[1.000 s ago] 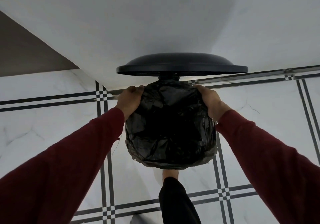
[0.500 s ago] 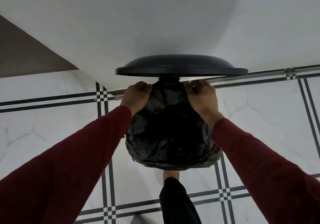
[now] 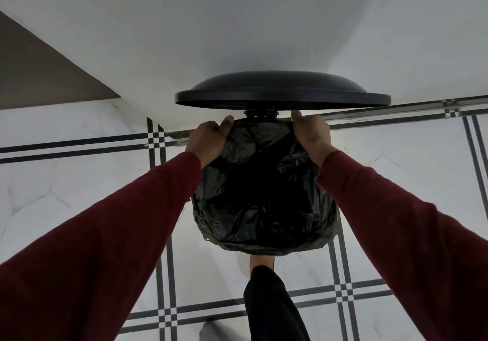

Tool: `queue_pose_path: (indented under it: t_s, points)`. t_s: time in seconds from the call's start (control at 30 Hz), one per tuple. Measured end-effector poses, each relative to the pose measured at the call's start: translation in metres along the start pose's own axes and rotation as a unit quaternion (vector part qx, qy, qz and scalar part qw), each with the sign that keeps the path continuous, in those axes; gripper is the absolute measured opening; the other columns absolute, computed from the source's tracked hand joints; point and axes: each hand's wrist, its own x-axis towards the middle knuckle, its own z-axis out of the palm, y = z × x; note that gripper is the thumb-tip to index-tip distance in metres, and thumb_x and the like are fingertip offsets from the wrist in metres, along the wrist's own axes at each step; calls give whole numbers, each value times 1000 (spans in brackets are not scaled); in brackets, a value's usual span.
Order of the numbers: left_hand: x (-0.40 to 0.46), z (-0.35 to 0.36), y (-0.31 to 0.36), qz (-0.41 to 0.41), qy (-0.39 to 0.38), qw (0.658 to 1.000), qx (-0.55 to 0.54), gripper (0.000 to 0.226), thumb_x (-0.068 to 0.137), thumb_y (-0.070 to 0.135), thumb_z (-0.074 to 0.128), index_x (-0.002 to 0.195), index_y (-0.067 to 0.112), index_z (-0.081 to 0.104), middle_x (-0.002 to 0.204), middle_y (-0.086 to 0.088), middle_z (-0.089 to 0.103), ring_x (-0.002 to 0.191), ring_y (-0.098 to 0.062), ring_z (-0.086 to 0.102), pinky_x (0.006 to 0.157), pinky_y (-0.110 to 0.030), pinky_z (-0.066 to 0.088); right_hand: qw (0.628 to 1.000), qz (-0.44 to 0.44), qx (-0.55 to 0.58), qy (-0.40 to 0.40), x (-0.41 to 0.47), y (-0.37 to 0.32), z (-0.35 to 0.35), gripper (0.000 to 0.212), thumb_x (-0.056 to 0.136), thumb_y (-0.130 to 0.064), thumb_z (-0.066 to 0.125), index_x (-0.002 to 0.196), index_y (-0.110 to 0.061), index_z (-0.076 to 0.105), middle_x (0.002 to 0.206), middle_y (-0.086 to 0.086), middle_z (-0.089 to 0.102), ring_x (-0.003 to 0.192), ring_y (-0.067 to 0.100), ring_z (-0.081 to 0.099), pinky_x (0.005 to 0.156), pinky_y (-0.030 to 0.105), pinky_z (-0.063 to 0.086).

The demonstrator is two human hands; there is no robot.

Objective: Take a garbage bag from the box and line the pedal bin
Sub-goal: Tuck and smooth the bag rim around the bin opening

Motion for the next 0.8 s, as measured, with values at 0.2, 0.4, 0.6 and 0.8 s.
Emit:
queue_pose_path:
  t_s: [0.2, 0.4, 0.6, 0.8]
  points:
    - [3, 0, -1, -112, -44, 989, -80, 89, 86, 84, 35, 120, 11, 70, 125, -14, 67, 127, -34, 56, 101, -35, 38, 983, 60, 140, -100, -2, 1, -19, 51, 84, -62, 59, 100, -16, 74, 97, 6, 76, 93, 28, 72, 90, 40, 57]
    - [-11, -9, -17, -181, -61, 960, -206, 86, 75, 81, 37, 139, 28, 60, 151, -13, 54, 138, -37, 48, 119, -51, 31, 994, -4, 85, -68, -24, 30, -47, 31, 90, -45, 58, 106, -23, 74, 108, 6, 75, 107, 31, 67, 77, 28, 44]
    - [-26, 4, -20, -96, 7, 984, -150, 46, 101, 53, 35, 107, 23, 68, 123, -10, 67, 121, -33, 58, 109, -46, 43, 994, 38, 97, -20, -45, 33, -28, 50, 91, -66, 57, 102, -20, 74, 108, 6, 72, 112, 30, 66, 99, 33, 48]
    - [-26, 0, -21, -124, -3, 980, -156, 67, 98, 69, 37, 128, 17, 68, 138, -13, 62, 131, -32, 55, 115, -47, 39, 926, 138, 322, -143, -34, 30, -24, 60, 74, -47, 76, 121, -10, 74, 116, 17, 76, 107, 37, 73, 102, 53, 55]
